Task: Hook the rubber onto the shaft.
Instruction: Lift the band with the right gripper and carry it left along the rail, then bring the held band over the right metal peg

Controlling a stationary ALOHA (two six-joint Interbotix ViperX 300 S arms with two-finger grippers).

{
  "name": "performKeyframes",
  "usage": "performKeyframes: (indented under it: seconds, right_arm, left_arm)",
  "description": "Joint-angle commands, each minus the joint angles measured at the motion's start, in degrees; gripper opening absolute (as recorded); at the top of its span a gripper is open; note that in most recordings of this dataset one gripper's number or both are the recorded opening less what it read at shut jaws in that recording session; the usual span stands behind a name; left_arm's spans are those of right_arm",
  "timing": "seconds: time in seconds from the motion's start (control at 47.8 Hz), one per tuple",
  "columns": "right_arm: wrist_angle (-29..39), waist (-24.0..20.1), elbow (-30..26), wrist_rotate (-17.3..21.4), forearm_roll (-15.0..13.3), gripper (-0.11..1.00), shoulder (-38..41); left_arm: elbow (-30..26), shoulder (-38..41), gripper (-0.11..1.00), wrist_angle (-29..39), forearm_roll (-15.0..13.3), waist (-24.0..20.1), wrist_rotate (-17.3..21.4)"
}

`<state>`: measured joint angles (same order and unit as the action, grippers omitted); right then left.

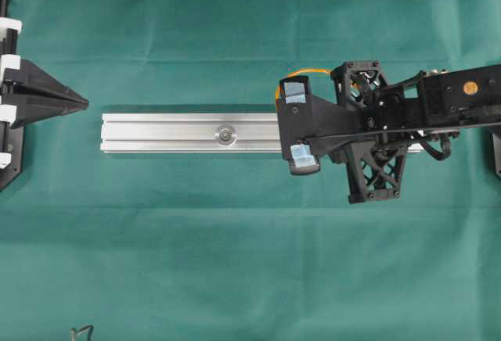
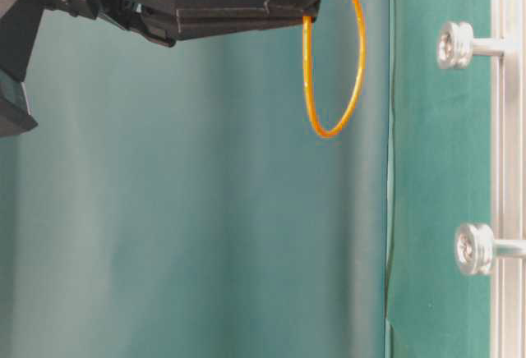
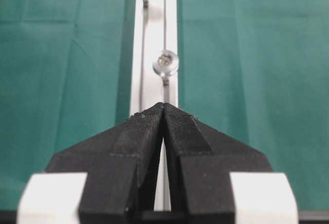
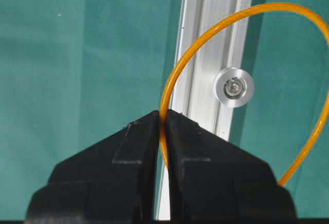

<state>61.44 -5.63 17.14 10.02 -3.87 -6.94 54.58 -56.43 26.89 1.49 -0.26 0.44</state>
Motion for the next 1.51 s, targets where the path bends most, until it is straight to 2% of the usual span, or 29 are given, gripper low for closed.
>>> performKeyframes:
  seconds: [0.0, 0.669, 1.255, 1.485]
  right_arm:
    - [-0.4, 0.1, -1.5, -0.1, -0.2, 0.07, -0.6]
    - [-0.4, 0.2, -1.3, 0.0, -0.2, 0.07, -0.7]
    - [-7.5, 0.2, 4.7, 0.1, 0.4, 0.07, 0.3]
    - [-8.7, 0.2, 5.4, 0.1, 0.4, 0.07, 0.4]
  left_arm:
    - [-1.8, 0.4, 0.0, -0.3, 0.2, -0.1, 0.0]
    - [-1.8, 0.4, 0.0, -0.3, 0.2, -0.1, 0.0]
    - [-1.8, 0.4, 0.0, -0.4, 0.2, -0.1, 0.0]
    - [-1.8, 0.4, 0.0, -0.4, 0.2, -0.1, 0.0]
